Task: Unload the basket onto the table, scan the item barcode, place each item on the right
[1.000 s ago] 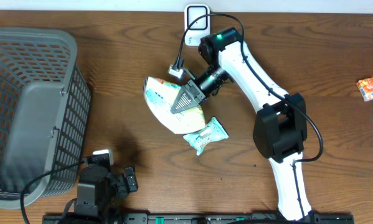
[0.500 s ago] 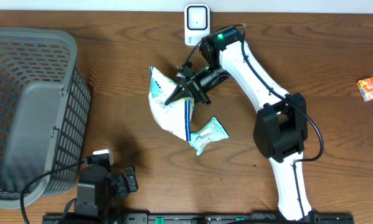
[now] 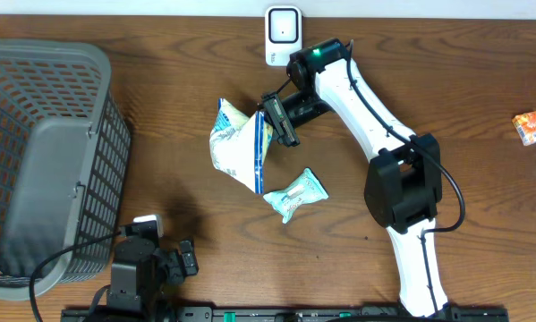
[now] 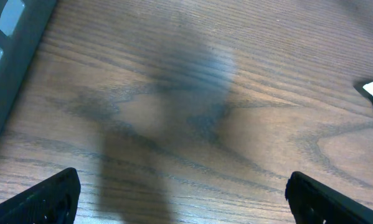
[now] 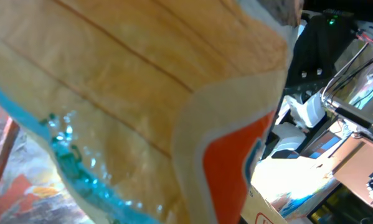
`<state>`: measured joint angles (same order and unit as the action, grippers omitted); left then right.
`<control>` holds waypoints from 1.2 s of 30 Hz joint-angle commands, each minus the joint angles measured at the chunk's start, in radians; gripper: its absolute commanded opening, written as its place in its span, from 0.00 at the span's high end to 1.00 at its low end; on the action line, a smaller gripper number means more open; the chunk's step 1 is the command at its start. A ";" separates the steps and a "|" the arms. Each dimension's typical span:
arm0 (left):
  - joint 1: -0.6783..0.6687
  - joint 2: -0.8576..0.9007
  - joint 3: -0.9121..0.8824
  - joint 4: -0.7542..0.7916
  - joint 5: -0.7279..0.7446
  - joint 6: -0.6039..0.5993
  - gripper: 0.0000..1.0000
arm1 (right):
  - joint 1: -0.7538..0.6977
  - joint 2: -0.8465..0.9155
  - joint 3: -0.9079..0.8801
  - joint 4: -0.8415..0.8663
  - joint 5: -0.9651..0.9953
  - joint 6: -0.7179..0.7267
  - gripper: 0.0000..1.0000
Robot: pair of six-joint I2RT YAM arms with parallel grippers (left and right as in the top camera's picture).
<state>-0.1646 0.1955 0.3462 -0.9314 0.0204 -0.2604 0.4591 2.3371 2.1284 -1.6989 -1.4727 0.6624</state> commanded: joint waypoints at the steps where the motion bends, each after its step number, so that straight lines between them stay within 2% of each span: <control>1: 0.005 -0.002 0.005 -0.002 -0.005 0.012 0.02 | -0.013 0.010 0.016 -0.003 -0.070 0.025 0.99; 3: 0.005 -0.002 0.005 -0.002 -0.005 0.012 0.02 | -0.013 0.010 0.016 -0.003 -0.032 0.025 0.99; 6: 0.005 -0.002 0.005 -0.002 -0.005 0.012 0.02 | -0.015 0.010 0.016 0.040 0.222 0.098 0.99; 8: 0.005 -0.002 0.005 -0.003 -0.005 0.012 0.02 | -0.023 0.010 0.016 0.046 0.431 0.222 0.99; 10: 0.005 -0.002 0.005 -0.002 -0.005 0.012 0.02 | -0.036 0.010 0.016 0.037 0.594 0.414 0.99; 12: 0.005 -0.002 0.005 -0.002 -0.005 0.012 0.02 | -0.054 0.010 0.018 0.047 0.669 0.489 0.99; 18: 0.005 -0.002 0.005 -0.002 -0.005 0.012 0.02 | -0.142 -0.034 0.042 0.048 0.824 0.547 0.99; 25: 0.005 -0.002 0.005 -0.002 -0.005 0.012 0.02 | -0.210 -0.207 0.052 0.101 1.217 0.879 0.99; 30: 0.005 -0.002 0.005 -0.003 -0.005 0.012 0.02 | -0.194 -0.247 0.052 0.272 1.422 0.889 0.98; 36: 0.005 -0.002 0.005 -0.002 -0.005 0.012 0.02 | -0.129 -0.203 0.050 0.573 1.612 0.634 0.98</control>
<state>-0.1646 0.1955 0.3462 -0.9314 0.0204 -0.2604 0.2905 2.1002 2.1693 -1.1992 -0.0170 1.4284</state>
